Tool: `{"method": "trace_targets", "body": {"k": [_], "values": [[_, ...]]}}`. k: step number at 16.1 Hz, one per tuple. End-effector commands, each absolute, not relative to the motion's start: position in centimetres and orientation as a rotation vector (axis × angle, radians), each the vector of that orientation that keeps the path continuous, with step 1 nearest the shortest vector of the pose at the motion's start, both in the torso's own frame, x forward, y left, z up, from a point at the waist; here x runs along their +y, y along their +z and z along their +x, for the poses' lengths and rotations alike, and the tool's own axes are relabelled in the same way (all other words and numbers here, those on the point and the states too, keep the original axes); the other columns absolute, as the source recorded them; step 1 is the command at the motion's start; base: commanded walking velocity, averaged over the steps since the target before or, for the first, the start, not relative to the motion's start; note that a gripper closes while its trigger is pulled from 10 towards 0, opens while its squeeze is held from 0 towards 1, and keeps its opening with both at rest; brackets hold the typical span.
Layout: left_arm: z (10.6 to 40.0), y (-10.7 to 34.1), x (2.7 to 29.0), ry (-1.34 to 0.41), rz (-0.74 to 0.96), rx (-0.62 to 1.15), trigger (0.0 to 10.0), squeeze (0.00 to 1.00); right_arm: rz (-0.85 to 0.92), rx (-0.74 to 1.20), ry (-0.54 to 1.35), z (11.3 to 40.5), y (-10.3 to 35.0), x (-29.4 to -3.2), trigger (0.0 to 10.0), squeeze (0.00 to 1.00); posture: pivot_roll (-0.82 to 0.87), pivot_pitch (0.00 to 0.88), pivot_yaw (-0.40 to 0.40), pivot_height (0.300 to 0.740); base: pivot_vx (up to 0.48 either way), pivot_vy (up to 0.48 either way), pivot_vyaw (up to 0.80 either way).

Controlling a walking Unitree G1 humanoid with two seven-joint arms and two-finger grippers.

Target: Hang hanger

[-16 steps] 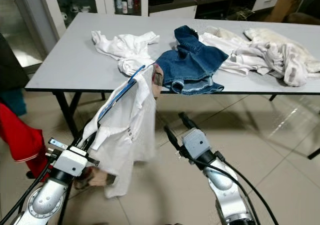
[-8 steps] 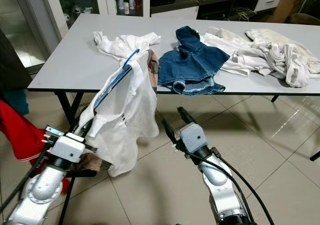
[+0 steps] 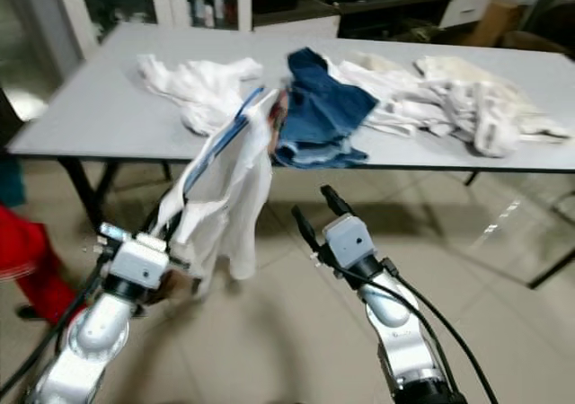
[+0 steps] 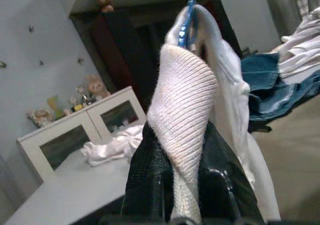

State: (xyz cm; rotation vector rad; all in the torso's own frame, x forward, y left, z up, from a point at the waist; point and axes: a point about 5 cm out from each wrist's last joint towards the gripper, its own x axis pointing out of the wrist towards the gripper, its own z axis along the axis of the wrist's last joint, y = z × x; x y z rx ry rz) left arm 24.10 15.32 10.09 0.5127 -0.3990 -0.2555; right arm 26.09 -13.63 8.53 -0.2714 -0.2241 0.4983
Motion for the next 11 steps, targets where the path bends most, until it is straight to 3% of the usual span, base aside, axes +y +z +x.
{"method": "trace_targets", "body": {"k": [1, 11], "values": [[24.30, 10.69, 14.97, -0.251, 0.513, -0.434, 10.0, 0.00, -0.279, -0.229, 0.482, 26.12, 8.76, -14.09, 10.0, 0.00, 0.17, 0.000, -0.036, 0.740, 0.000, -0.480, 0.00], [24.15, 10.32, 14.48, -0.256, 0.504, -0.425, 10.0, 0.00, -0.283, -0.220, 0.483, 25.71, 8.62, -14.03, 10.0, 0.00, 0.16, 0.000, -0.037, 0.740, 0.000, -0.480, 0.00]]}}
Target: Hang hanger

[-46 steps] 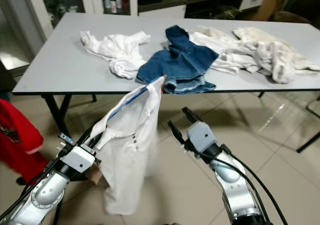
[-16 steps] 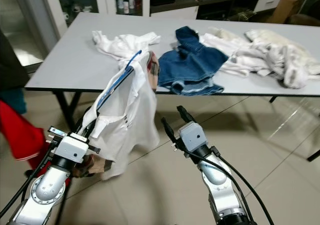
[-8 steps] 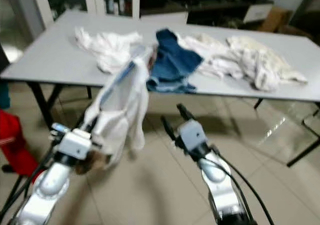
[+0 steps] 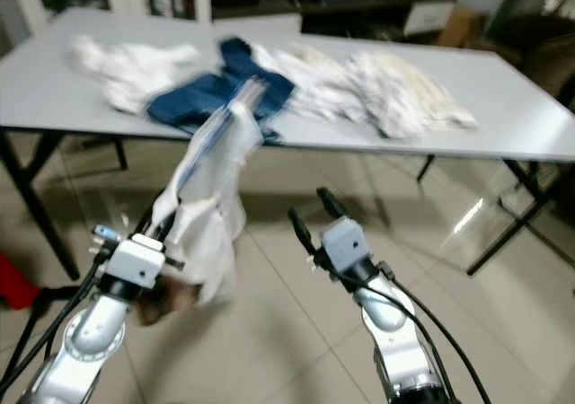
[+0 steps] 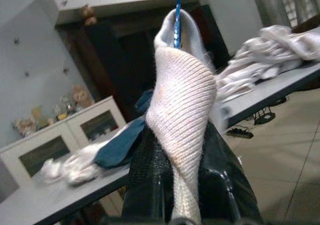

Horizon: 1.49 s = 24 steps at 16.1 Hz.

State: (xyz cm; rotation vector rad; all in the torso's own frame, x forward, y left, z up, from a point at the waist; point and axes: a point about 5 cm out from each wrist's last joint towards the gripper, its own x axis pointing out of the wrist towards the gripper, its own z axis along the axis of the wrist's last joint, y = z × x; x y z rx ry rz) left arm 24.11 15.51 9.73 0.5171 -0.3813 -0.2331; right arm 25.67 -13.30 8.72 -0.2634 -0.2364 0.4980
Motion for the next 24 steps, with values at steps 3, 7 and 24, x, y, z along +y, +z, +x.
{"method": "trace_targets", "body": {"k": [3, 7, 24], "values": [[24.13, 10.30, 14.45, -0.256, 0.506, -0.425, 10.0, 0.00, -0.283, -0.217, 0.482, 25.68, 8.60, -14.01, 10.0, 0.00, 0.16, 0.000, -0.037, 0.740, 0.000, -0.480, 0.00], [24.07, 10.28, 14.38, -0.255, 0.503, -0.424, 10.0, 0.00, -0.279, -0.213, 0.477, 25.52, 8.54, -13.96, 10.0, 0.00, 0.16, 0.000, -0.035, 0.740, 0.000, -0.476, 0.00], [24.02, 9.82, 14.02, -0.255, 0.492, -0.399, 10.0, 0.00, -0.272, -0.203, 0.458, 25.31, 8.46, -13.99, 10.0, 0.00, 0.15, 0.024, -0.033, 0.740, 0.000, -0.040, 0.00]]}}
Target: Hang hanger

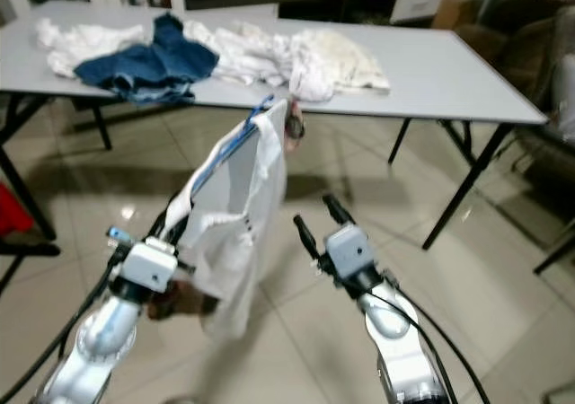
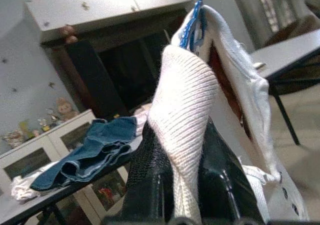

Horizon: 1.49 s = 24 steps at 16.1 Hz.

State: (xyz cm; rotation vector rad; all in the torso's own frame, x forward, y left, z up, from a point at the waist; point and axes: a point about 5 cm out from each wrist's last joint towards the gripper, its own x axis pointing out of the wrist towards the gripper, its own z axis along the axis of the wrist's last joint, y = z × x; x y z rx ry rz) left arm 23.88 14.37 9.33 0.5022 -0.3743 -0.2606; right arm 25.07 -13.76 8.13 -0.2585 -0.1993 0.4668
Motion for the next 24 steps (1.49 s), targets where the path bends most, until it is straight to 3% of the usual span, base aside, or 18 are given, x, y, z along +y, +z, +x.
{"method": "trace_targets", "body": {"k": [1, 14, 24], "values": [[24.0, 9.8, 14.0, -0.255, 0.488, -0.398, 10.0, 0.00, -0.270, -0.204, 0.456, 25.3, 8.5, -14.0, 10.0, 0.00, 0.14, 0.030, -0.031, 0.740, 0.000, 0.000, 0.00], [24.2, 10.0, 13.9, -0.256, 0.477, -0.396, 10.0, 0.00, -0.266, -0.206, 0.436, 25.3, 8.6, -14.0, 10.0, 0.00, 0.14, 0.032, -0.021, 0.740, 0.000, 0.000, 0.00], [24.7, 11.1, 14.0, -0.233, 0.477, -0.442, 10.0, 0.00, -0.264, -0.217, 0.433, 25.6, 8.8, -13.8, 10.0, 0.00, 0.14, 0.028, -0.020, 0.740, 0.288, 0.000, 0.00]]}}
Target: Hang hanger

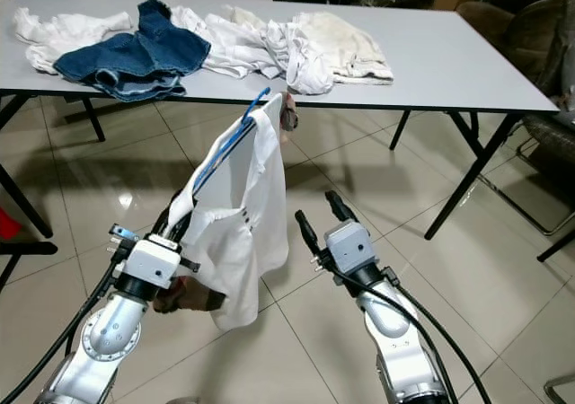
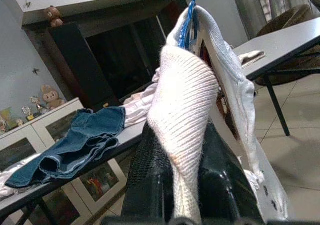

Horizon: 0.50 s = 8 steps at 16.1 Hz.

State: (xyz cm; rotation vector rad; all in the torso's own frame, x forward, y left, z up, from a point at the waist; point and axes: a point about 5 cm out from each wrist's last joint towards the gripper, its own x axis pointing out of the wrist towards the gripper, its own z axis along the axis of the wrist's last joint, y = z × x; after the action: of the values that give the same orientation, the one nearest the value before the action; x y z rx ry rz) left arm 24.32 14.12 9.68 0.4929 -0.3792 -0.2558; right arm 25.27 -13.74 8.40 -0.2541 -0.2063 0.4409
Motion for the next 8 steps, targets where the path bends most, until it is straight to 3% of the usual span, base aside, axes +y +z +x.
{"method": "trace_targets", "body": {"k": [1, 8], "values": [[24.83, 11.36, 13.99, -0.231, 0.477, -0.449, 10.0, 0.00, -0.264, -0.218, 0.431, 25.65, 8.85, -13.81, 10.0, 0.00, 0.14, 0.028, -0.020, 0.740, 0.334, 0.000, 0.00], [24.97, 11.58, 13.95, -0.228, 0.476, -0.459, 10.0, 0.00, -0.264, -0.218, 0.428, 25.75, 8.86, -13.85, 10.0, 0.00, 0.14, 0.025, -0.018, 0.740, 0.446, 0.000, 0.00]]}}
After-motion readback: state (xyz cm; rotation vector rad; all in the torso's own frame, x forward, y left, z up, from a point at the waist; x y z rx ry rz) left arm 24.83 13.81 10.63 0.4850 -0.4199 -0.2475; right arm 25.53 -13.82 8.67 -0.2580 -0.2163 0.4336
